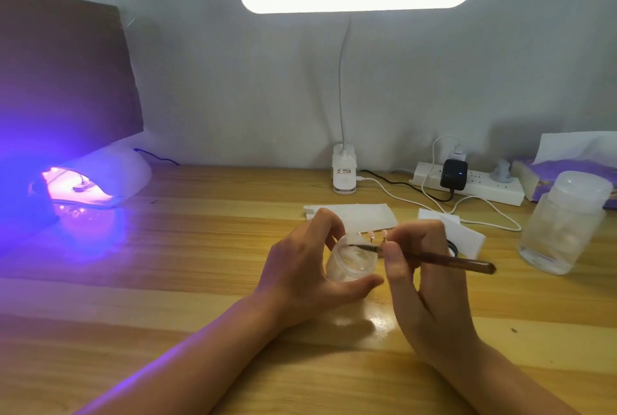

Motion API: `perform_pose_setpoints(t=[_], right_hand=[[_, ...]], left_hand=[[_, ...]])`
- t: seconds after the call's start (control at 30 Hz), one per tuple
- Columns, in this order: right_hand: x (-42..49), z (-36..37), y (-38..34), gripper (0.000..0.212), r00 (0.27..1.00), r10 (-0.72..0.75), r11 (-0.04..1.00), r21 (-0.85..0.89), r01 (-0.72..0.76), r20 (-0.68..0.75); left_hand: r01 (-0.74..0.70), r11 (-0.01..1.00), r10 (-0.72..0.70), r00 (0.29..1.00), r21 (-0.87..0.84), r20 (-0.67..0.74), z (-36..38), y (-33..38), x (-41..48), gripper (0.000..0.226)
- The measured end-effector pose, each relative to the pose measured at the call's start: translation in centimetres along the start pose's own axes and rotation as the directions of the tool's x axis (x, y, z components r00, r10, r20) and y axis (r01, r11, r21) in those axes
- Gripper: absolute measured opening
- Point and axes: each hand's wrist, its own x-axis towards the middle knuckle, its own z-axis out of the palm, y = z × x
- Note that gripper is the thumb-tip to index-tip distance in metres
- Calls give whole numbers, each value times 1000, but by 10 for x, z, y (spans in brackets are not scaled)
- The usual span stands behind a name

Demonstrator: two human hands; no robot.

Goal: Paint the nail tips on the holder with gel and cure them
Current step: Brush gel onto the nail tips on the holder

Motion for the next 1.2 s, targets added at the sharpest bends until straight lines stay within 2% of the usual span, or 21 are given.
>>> perform_pose_setpoints(t=[0.1,0.2,0.3,0.43,0.5,0.57,0.7,0.77,0.83,0.87,0.93,0.97,1.0,1.03,1.1,1.2], right_hand=[[0,-3,-3,12,998,-54,995,86,55,-12],[1,-1,-6,19,990,-143,989,27,142,17],[4,1,-4,15,995,-103,994,-37,103,10],[6,-2,0,10,991,101,995,1,-101,85],[7,-4,1,11,960,241,964,83,-254,144],[8,-4,1,8,903,384,889,189,-418,191],[9,-4,2,12,772,578,666,394,-634,265],[9,-4,3,12,730,620,581,458,-673,286],[11,-4,5,15,705,646,540,478,-693,292],[11,-4,7,16,693,656,522,484,-702,299],[12,-5,9,18,671,672,476,511,-716,313],[13,-5,9,19,664,678,456,527,-717,317],[14,-5,10,20,660,681,438,545,-715,318],[14,-6,11,21,658,682,421,564,-710,320],[15,-7,13,23,652,682,387,592,-706,332],[18,-8,16,23,637,684,347,609,-713,356]], left_hand=[[68,997,-70,993,-24,-92,0,-3,1,62],[172,980,-188,962,-94,-197,-2,-7,4,62],[328,926,-369,888,-185,-276,-7,-14,8,60],[574,806,-592,774,-149,-223,-15,-32,14,57],[645,757,-653,742,-102,-150,-17,-40,15,61],[679,729,-684,726,-83,-72,-16,-46,15,65],[671,735,-676,737,-103,-18,-13,-52,16,68],[646,759,-649,760,-87,-23,-11,-52,16,73],[595,803,-595,800,-19,-84,-12,-48,15,82],[534,844,-522,840,51,-152,-13,-44,14,84],[296,928,-227,931,228,-285,-13,-34,14,70],[177,946,-89,947,271,-308,-11,-27,13,57],[98,959,-20,959,265,-282,-9,-19,12,45],[70,970,-19,977,234,-213,-6,-11,11,35],[139,973,-134,990,184,-40,3,-2,7,25],[281,948,-296,951,149,91,12,-8,5,24]])
